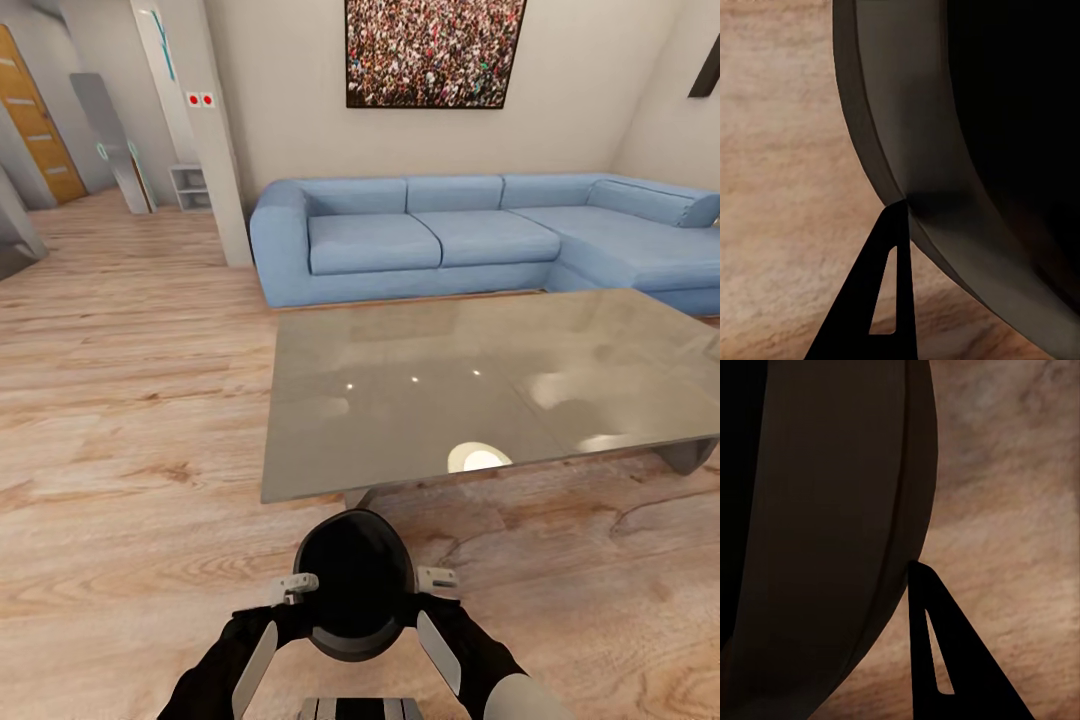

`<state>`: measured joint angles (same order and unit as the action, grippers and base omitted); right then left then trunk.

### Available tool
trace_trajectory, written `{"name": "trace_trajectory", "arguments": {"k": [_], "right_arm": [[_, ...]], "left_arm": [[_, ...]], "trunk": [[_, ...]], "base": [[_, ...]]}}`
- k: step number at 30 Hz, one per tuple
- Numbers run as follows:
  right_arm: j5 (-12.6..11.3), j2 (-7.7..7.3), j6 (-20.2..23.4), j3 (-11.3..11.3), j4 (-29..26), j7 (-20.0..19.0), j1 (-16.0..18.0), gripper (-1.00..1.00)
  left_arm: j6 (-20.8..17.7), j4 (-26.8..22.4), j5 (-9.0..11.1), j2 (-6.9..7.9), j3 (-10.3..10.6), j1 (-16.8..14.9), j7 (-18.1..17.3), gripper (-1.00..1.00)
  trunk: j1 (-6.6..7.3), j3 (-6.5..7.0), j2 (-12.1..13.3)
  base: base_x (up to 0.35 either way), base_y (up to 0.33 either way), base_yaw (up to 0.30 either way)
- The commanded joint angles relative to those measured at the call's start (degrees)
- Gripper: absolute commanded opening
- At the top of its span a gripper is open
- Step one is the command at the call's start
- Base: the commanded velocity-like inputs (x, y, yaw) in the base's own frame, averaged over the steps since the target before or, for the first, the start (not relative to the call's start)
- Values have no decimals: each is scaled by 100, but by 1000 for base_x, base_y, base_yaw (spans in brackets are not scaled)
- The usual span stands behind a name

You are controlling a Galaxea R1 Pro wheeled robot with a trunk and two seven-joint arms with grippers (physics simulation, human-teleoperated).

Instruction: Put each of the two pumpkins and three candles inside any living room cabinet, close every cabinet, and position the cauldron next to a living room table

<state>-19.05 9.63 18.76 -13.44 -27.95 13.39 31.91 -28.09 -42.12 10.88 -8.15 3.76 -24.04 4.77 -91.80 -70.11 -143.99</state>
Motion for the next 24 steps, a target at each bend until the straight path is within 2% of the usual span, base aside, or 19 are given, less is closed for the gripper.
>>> {"name": "trace_trajectory", "arguments": {"k": [1, 4, 5, 6, 22, 24], "right_arm": [[-99, 37, -4, -36, 9, -135, -9, -100], [-99, 37, -4, -36, 9, -135, -9, -100], [-99, 37, -4, -36, 9, -135, -9, 100], [-99, 37, -4, -36, 9, -135, -9, 100], [-99, 37, -4, -36, 9, -139, -9, 100], [-99, 37, -4, -36, 9, -138, -9, 100]], "left_arm": [[-30, 133, -7, 7, 19, 1, 33, -100], [-30, 133, -7, 7, 19, 0, 33, -100], [-30, 133, -7, 7, 19, -2, 33, -100], [-30, 133, -7, 7, 19, -1, 33, 100], [-30, 133, -7, 7, 19, 2, 39, 100], [-30, 133, -7, 7, 19, -1, 41, 100]], "trunk": [[-132, -7, 0], [-132, -7, 0], [-132, -7, 0], [-132, -7, 0], [-132, -7, 0], [-127, 37, 2]], "base": [[0, 0, 0], [0, 0, 0], [0, 0, 0], [0, 0, 0], [0, 0, 0], [0, 0, 0]]}}
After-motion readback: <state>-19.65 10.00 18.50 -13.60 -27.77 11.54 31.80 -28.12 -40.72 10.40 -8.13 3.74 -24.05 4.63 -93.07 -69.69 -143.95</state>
